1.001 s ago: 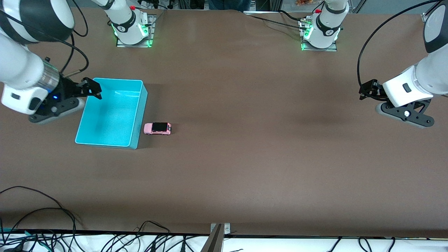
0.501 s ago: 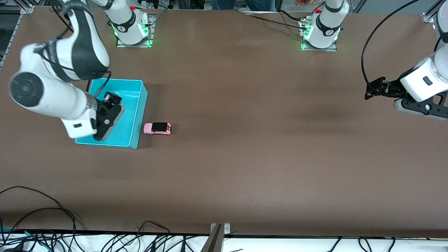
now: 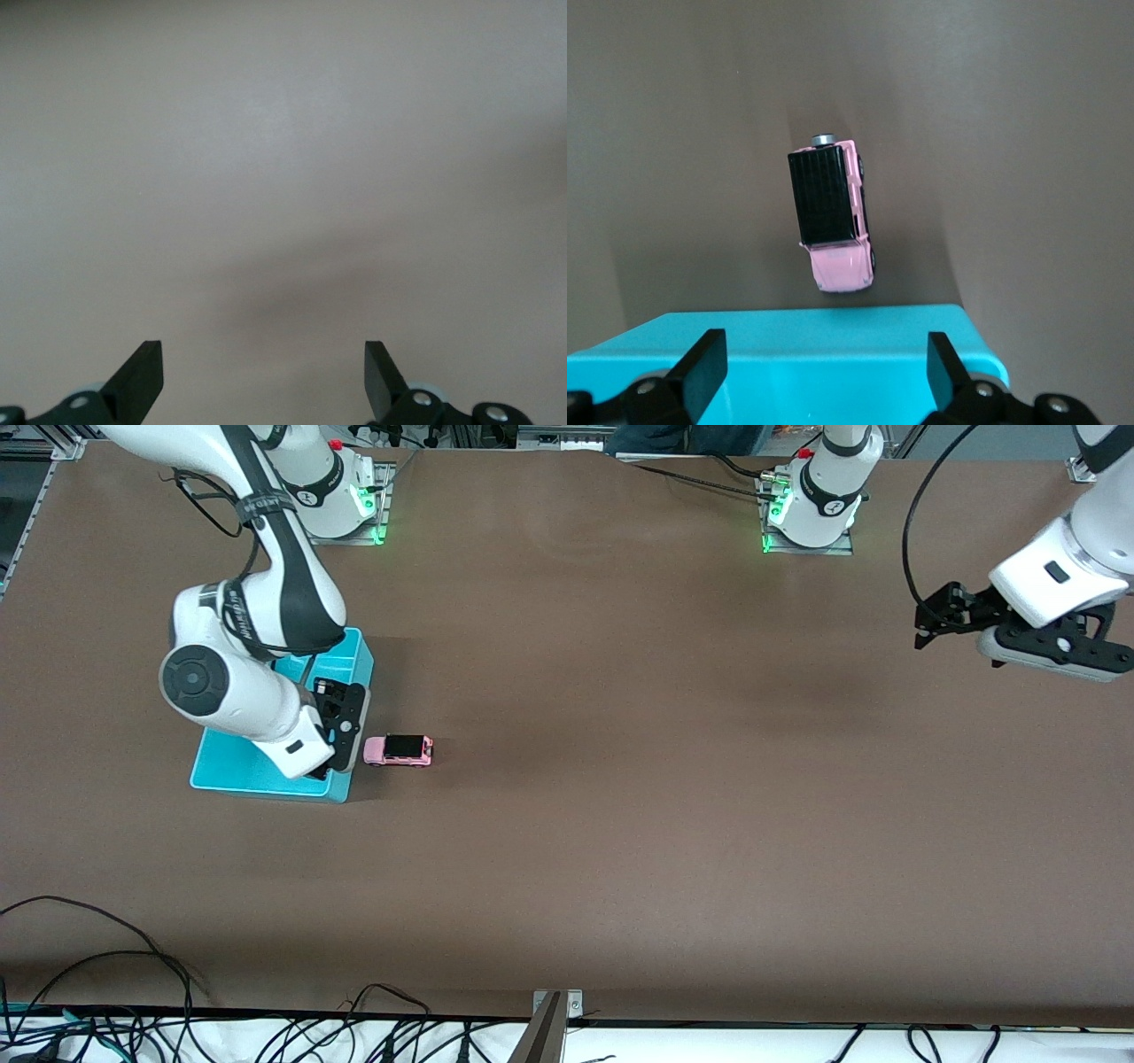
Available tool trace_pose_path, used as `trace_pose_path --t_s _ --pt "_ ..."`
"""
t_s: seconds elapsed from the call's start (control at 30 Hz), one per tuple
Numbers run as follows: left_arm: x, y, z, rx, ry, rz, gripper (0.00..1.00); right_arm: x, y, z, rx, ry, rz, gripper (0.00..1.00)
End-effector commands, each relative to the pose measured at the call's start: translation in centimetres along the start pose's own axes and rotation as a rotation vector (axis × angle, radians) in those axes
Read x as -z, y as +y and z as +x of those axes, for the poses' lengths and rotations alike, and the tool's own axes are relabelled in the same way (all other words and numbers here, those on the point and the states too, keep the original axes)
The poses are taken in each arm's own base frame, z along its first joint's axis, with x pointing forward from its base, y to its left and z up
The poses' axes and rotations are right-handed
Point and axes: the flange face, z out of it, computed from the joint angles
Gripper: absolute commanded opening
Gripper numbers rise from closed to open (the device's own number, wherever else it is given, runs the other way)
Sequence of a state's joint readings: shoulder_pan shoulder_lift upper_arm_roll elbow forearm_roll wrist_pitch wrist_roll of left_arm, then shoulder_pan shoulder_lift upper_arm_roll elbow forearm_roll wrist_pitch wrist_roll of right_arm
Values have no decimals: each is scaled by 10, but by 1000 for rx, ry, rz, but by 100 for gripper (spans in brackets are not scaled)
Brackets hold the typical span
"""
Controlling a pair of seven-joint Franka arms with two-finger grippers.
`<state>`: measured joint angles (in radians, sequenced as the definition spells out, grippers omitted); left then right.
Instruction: Wind and store pink jeep toy
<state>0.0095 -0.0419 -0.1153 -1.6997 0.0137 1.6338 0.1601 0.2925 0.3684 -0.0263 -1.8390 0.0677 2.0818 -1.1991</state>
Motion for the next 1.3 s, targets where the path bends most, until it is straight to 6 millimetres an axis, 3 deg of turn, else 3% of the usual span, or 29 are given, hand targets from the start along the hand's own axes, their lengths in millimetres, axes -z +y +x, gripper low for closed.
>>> trace_pose_path --t_s 0.0,0.13,0.3,0.53,0.73,0.83,1.0,1.03,1.1,1.13,1.2,1.27 --pt "4 10 -8 -13 -1 37 100 -28 -21 6 51 26 -32 100" --pt "7 9 -7 -16 5 37 100 -56 -31 3 53 32 -61 100" --pt "11 3 -2 -13 5 32 100 -82 -40 17 81 37 -87 100" --pt "30 -4 12 -1 -48 17 100 -102 -36 29 90 47 -121 100" --pt "26 -20 15 20 -52 -8 100 -117 -34 31 98 44 -135 100" --pt "23 -18 16 27 -43 -25 100 -128 -32 31 103 45 -149 100" --pt "13 -22 18 38 0 -37 100 -134 -30 33 113 48 -161 82" --pt "13 -25 13 46 1 -35 100 -134 -29 33 116 47 -162 73" --pt "11 -22 4 46 -3 -32 100 -134 -29 32 123 41 -163 44" --pt "9 -20 1 44 -3 -31 100 -134 -29 33 127 39 -163 35" --pt "8 -18 -3 45 0 -28 100 -133 -29 33 123 40 -165 25" --pt "6 -20 -4 48 -3 -28 100 -129 -27 34 118 44 -171 21"
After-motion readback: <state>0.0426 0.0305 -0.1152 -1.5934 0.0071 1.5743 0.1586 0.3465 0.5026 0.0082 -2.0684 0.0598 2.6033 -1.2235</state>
